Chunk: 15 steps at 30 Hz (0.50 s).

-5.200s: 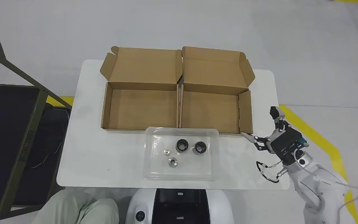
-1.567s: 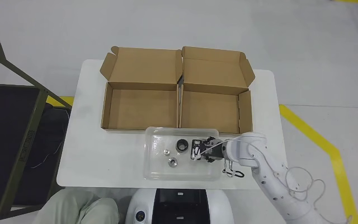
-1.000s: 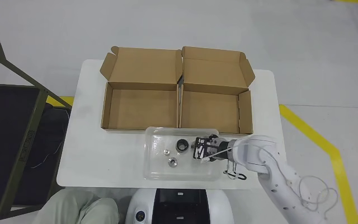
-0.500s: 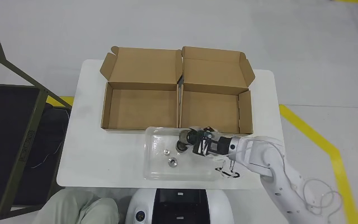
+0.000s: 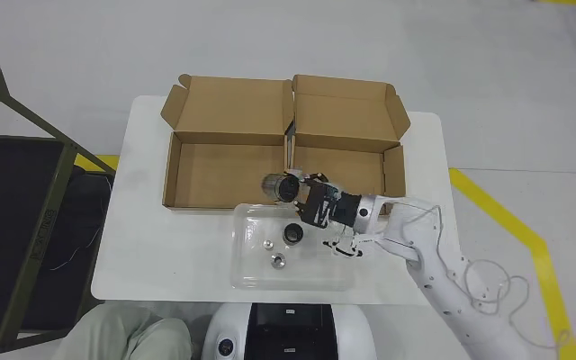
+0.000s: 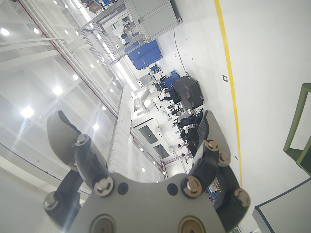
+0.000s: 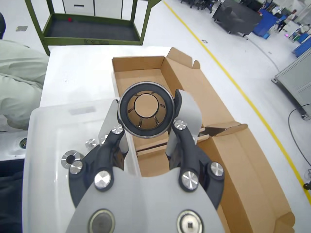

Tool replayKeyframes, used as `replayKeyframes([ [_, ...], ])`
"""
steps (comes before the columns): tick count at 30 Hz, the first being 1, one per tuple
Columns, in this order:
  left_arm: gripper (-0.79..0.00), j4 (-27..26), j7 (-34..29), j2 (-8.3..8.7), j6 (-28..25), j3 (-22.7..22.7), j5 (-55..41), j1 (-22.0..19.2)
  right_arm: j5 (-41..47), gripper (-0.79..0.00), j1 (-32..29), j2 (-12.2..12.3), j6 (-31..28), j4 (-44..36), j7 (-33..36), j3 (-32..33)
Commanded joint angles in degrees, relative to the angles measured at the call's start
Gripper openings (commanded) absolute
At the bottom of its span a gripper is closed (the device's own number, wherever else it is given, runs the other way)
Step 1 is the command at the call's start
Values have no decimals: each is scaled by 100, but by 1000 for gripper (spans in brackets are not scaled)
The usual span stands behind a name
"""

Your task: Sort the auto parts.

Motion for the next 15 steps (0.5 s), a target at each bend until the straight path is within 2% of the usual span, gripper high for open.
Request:
replayKeyframes([
  [1, 0, 0, 0, 0, 0, 0, 0, 0, -56, -785, 10, 4, 110, -75, -153, 81],
  [8, 0, 0, 0, 0, 0, 0, 0, 0, -85, -785, -26, 37, 154, -437, -658, 375],
  [15, 0, 0, 0, 0, 0, 0, 0, 0, -194, -785, -67, 41, 509, -601, -1280, 618],
])
